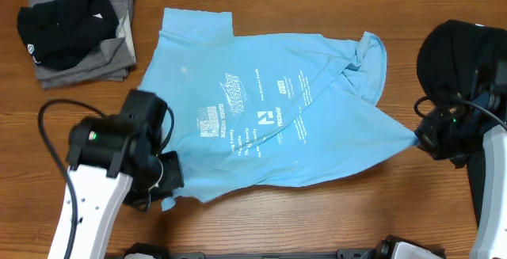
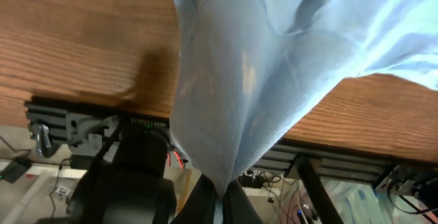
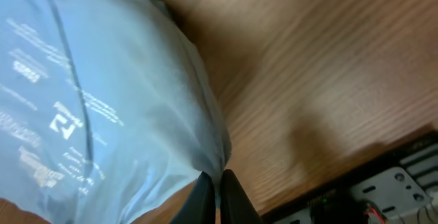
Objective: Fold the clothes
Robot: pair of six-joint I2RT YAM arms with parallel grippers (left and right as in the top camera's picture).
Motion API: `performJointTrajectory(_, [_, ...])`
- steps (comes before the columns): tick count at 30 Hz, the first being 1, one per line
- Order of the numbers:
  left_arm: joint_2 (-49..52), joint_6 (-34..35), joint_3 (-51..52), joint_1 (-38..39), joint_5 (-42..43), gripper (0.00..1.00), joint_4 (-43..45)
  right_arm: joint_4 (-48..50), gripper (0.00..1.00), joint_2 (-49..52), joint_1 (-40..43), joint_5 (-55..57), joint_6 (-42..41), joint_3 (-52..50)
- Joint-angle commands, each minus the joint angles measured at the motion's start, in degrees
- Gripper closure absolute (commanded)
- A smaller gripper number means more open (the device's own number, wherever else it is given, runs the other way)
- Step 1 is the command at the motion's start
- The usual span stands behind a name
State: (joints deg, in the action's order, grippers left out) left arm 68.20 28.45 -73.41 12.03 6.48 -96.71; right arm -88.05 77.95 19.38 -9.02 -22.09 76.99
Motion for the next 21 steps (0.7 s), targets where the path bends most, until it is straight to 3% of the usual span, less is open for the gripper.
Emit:
performJointTrajectory(1, [-3.5,1.97,0.5,0.31,0.55,0.96,-0.11,0.2,0.96,-1.7,0.07,0.42,-0.04,-2.82])
performJointTrajectory(7, [-5.73,2.01,0.5,-0.9,0.42,0.96,-0.11,0.44,0.95,-1.73,0.07,0.42,1.27,-7.32])
performJointTrajectory(8, [-5.9,2.01,0.5,-1.01,0.42,0.93,-0.11,0.46,0.95,-1.7,0.09,0.35,1.49,-7.89])
performJointTrajectory(9, [-6.03,1.99,0.5,-1.2,0.42,0.81,-0.11,0.7,0.9,-1.7,0.09,-0.24,1.53,-8.39])
performJointTrajectory(10, [-6.03,1.92,0.5,-1.22,0.42,0.57,-0.11,0.83,0.81,-1.7,0.09,-0.24,1.51,-8.44])
performJointTrajectory(11, [-6.03,1.38,0.5,-1.22,0.42,0.44,-0.11,1.07,0.66,-1.7,0.09,-0.24,1.51,-8.44])
performJointTrajectory(12, [-6.01,1.11,0.5,-1.22,0.42,0.34,-0.11,1.42,0.35,-1.73,0.09,-0.24,1.51,-8.41])
performJointTrajectory(13, [-6.01,1.11,0.5,-1.22,0.42,0.22,-0.11,1.79,0.15,-1.7,0.09,-0.24,1.51,-8.41])
performJointTrajectory(14, [-6.01,1.14,0.5,-1.22,0.42,0.03,-0.11,2.19,0.08,-1.7,0.09,-0.26,1.49,-8.41])
performJointTrajectory(21, [-5.97,1.18,0.5,-1.18,0.61,0.0,5.27,9.29,0.08,-1.7,0.09,-4.7,1.33,-8.35])
